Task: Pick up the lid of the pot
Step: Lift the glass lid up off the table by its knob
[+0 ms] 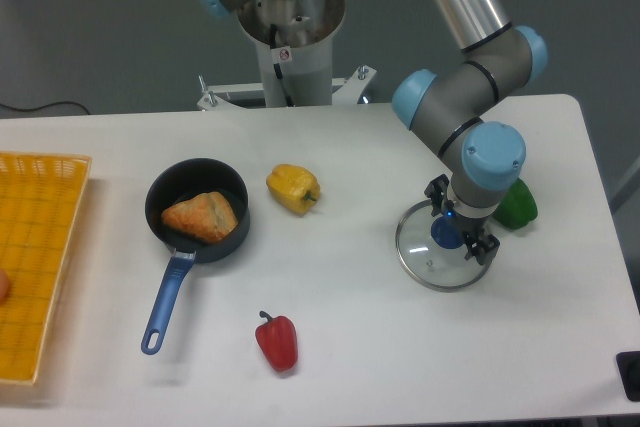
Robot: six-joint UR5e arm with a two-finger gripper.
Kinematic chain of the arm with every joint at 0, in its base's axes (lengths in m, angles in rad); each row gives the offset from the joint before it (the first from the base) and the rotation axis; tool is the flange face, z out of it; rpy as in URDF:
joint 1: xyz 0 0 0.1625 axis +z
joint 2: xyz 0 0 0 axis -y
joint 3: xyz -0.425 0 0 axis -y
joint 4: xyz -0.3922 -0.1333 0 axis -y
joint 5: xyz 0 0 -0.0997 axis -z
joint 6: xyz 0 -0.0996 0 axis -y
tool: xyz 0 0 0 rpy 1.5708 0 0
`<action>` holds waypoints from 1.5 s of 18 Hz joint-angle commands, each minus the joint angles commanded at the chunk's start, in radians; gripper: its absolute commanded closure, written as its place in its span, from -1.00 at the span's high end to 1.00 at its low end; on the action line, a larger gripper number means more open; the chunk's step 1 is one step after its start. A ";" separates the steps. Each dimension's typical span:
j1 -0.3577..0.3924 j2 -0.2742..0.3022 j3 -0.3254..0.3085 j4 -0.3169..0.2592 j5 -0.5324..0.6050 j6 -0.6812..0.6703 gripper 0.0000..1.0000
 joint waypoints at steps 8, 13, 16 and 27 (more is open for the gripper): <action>-0.005 0.000 0.006 -0.006 0.012 -0.003 0.17; -0.006 0.002 0.011 -0.009 0.012 -0.003 0.15; -0.008 0.006 0.020 -0.015 0.009 -0.017 0.15; -0.034 0.064 0.090 -0.152 -0.060 -0.031 0.15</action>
